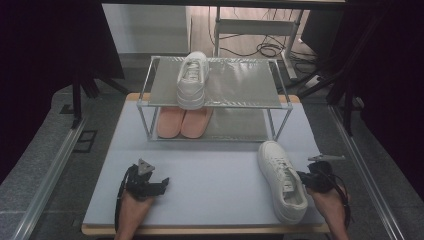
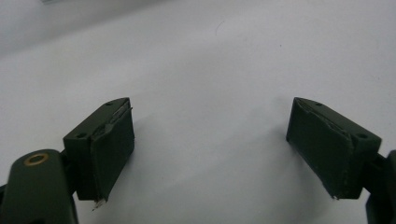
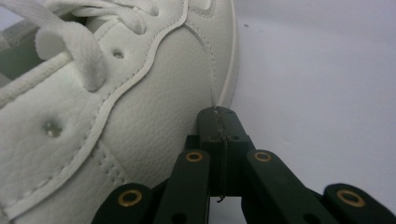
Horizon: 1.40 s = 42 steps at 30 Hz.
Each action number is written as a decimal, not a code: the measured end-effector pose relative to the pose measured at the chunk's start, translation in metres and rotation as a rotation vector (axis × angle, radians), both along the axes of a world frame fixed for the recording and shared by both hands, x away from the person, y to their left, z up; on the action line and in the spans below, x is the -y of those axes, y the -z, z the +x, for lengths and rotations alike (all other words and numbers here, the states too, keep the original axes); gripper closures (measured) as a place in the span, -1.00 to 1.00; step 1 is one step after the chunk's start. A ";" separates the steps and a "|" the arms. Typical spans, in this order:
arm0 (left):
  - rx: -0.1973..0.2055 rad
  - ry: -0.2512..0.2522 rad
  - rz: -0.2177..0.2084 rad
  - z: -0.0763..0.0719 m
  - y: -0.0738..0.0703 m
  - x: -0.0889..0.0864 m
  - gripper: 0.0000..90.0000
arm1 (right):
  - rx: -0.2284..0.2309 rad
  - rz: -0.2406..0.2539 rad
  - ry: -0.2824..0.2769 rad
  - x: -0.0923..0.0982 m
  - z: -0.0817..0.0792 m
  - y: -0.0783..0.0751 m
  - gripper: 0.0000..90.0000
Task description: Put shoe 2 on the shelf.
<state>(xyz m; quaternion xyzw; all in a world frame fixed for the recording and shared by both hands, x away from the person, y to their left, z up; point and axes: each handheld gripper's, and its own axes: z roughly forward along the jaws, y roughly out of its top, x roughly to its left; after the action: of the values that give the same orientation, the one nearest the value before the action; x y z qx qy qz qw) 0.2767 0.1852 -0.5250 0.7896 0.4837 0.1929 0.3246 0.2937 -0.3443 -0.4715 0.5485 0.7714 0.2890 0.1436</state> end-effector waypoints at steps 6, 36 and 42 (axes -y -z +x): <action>0.000 0.000 0.000 0.000 0.000 0.000 -0.66 | -0.003 0.011 -0.041 -0.023 0.005 0.001 1.00; -0.001 0.000 -0.001 0.000 0.000 0.000 -0.66 | -0.033 0.051 -0.436 -0.153 0.049 0.003 1.00; -0.001 0.000 -0.001 0.000 0.000 0.000 -0.66 | -0.020 0.074 -0.431 -0.138 0.040 -0.014 0.92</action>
<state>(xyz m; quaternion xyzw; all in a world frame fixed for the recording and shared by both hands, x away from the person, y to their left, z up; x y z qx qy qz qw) 0.2767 0.1853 -0.5250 0.7895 0.4839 0.1922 0.3249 0.3338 -0.2059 -0.4578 0.3785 0.8612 0.3354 0.0506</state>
